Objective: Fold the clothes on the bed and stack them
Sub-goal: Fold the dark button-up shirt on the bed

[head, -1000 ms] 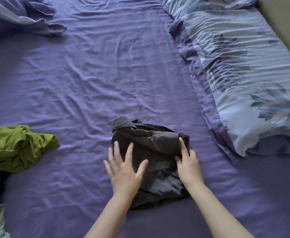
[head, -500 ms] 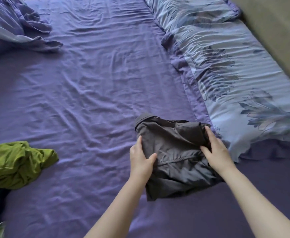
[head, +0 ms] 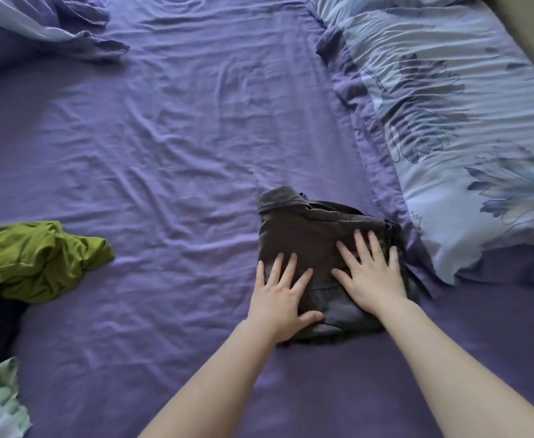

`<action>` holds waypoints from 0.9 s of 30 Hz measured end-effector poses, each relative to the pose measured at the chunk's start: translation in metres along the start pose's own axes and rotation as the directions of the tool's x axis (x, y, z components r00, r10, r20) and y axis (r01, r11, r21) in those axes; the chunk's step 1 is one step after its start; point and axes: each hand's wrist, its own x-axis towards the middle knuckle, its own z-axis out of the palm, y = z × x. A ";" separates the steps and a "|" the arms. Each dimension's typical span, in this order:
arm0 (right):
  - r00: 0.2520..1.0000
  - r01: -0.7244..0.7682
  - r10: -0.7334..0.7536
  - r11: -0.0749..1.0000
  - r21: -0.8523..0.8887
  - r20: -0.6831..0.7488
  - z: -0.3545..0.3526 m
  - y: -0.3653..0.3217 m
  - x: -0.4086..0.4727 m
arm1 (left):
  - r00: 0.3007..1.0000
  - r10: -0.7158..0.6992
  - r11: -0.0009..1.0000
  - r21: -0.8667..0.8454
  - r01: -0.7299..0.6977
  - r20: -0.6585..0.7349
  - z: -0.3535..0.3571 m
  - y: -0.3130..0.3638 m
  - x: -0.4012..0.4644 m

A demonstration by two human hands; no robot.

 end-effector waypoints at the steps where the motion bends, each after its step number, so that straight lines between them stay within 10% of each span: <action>1: 1.000 -0.017 0.017 1.000 0.002 0.013 -0.008 -0.005 -0.001 | 1.000 -0.013 1.000 -0.018 0.014 0.022 -0.007 0.001 -0.002; 8: 0.995 0.045 -0.035 0.993 0.112 -0.090 -0.050 -0.052 -0.058 | 0.963 -0.238 0.936 -0.293 0.194 -0.125 -0.041 -0.002 -0.075; 27: 0.881 0.467 -0.465 0.884 -0.007 0.092 -0.035 -0.233 -0.171 | 0.727 -0.684 0.620 -0.475 0.625 0.063 -0.003 -0.108 -0.296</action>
